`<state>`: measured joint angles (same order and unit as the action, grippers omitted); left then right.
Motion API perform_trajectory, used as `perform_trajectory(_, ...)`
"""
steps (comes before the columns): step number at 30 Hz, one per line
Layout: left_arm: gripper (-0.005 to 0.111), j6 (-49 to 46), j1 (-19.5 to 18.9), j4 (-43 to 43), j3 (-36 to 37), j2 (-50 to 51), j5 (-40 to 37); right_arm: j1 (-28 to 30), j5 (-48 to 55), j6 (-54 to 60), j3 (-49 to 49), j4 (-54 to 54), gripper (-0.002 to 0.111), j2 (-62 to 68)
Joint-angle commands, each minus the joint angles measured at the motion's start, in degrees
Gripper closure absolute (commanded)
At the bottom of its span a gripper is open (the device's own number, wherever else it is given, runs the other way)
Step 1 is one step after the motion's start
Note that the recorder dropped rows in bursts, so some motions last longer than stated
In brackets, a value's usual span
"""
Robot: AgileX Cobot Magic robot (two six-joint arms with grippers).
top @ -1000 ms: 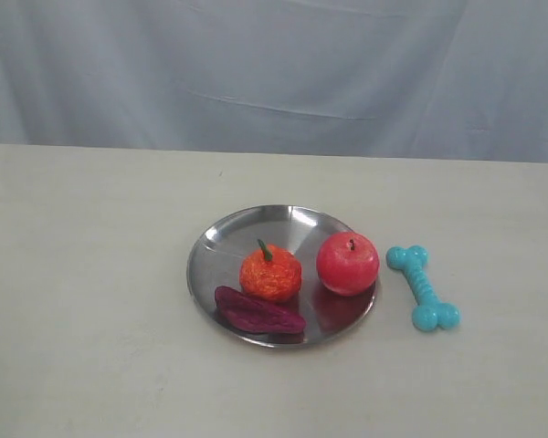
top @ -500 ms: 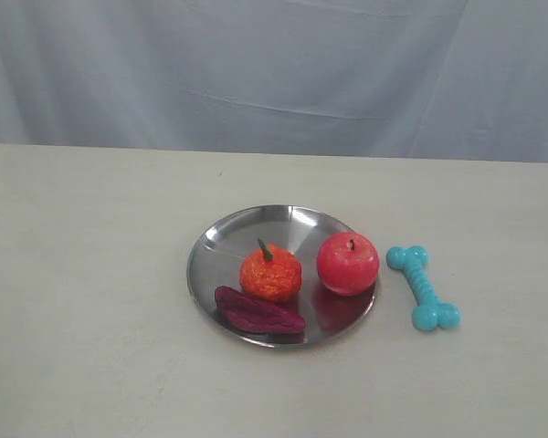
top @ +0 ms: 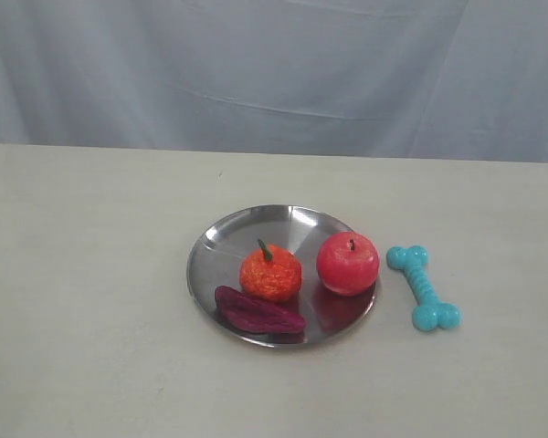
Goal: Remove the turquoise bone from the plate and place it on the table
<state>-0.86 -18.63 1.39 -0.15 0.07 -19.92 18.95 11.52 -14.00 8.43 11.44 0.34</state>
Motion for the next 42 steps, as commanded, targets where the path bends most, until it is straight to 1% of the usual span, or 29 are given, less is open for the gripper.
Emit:
perform_trajectory(1,0.107,0.24,-0.15,0.07,0.15,-0.07,0.31,0.27,-1.25,-0.18,-3.39,0.27,0.108,-0.34)
perform_trajectory(6,0.107,0.24,-0.15,0.07,0.15,-0.07,0.31,0.27,-4.73,0.15,-7.40,0.50,0.108,-0.34)
perform_trajectory(8,0.107,0.24,-0.15,0.07,0.15,-0.07,0.31,0.27,-5.25,2.12,-8.43,0.64,0.108,-0.34)
perform_trajectory(16,0.107,0.24,-0.15,0.07,0.15,-0.07,0.31,0.27,-2.11,11.10,-8.43,0.73,0.108,-0.34)
perform_trajectory(27,0.107,0.24,-0.15,0.07,0.15,-0.07,0.31,0.27,3.87,9.45,-8.43,0.51,0.108,-0.34)
perform_trajectory(34,0.107,0.24,-0.15,0.07,0.15,-0.07,0.31,0.27,5.52,1.23,-8.43,0.51,0.108,-0.34)
perform_trajectory(42,0.107,0.24,-0.15,0.07,0.15,-0.07,0.31,0.27,5.54,9.40,-8.43,0.73,0.108,-0.34)
